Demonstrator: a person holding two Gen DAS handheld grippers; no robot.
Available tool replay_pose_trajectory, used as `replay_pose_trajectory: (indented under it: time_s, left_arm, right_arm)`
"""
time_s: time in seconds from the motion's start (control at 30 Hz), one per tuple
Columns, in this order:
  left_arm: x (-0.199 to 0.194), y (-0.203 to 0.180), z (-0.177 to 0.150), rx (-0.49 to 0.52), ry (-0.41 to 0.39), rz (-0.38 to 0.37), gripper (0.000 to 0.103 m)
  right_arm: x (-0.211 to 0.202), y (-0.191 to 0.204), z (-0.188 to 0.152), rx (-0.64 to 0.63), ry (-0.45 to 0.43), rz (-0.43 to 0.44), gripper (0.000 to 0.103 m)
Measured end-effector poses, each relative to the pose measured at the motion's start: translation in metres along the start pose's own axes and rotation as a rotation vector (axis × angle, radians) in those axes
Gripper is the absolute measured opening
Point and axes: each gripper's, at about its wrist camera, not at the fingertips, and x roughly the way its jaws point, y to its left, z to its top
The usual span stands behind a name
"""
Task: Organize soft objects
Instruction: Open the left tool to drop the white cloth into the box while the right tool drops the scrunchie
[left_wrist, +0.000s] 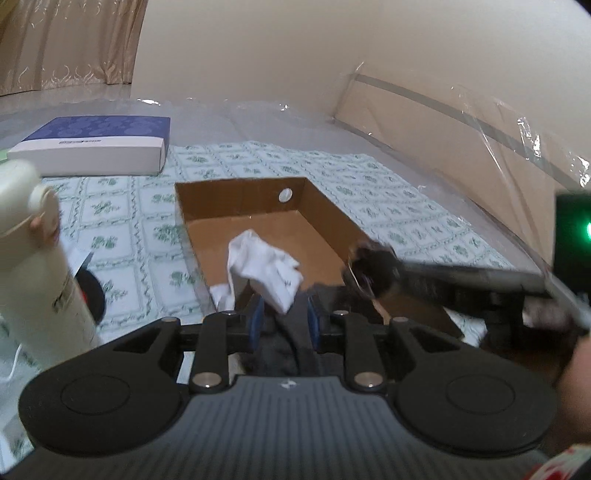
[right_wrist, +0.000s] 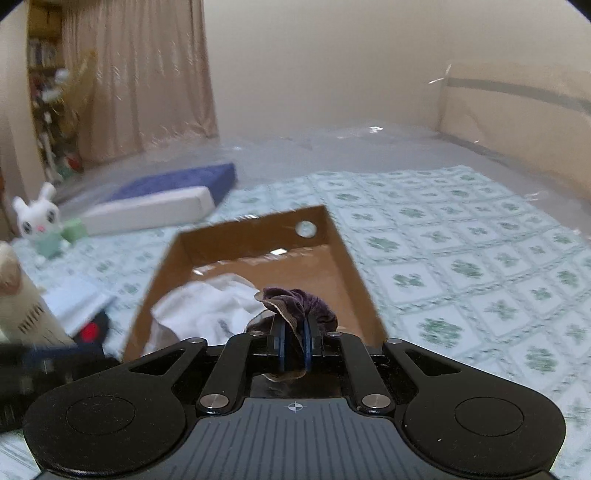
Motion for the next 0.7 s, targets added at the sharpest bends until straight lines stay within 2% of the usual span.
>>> replay_pose_trajectory:
  time_s: [0.03,0.07,0.13,0.5,0.6,0.7]
  left_arm:
    - [-0.004,0.000,-0.003,0.004,0.000,0.002,0.023]
    - [-0.008,0.000,-0.006,0.007,-0.001,0.004,0.025]
    - [-0.015,0.001,-0.010,0.010,-0.002,0.011,0.028]
    - [-0.066,0.022,-0.036,-0.011,-0.005,0.086,0.035]
    - [-0.085,0.030,-0.044,-0.013,-0.014,0.114,0.041]
    - [-0.105,0.038,-0.052,-0.010,-0.026,0.156,0.055]
  right_arm:
    - [0.000,0.000,0.002,0.011,-0.006,0.016,0.017]
    - [-0.001,0.000,0.003,0.016,-0.014,0.016,0.038]
    - [-0.007,0.001,0.004,0.023,-0.036,0.002,0.067]
    - [-0.073,0.023,-0.026,0.081,-0.037,-0.029,0.068]
    - [-0.092,0.039,-0.037,0.074,-0.038,-0.020,0.068]
    - [-0.107,0.056,-0.048,0.071,-0.028,-0.005,0.068]
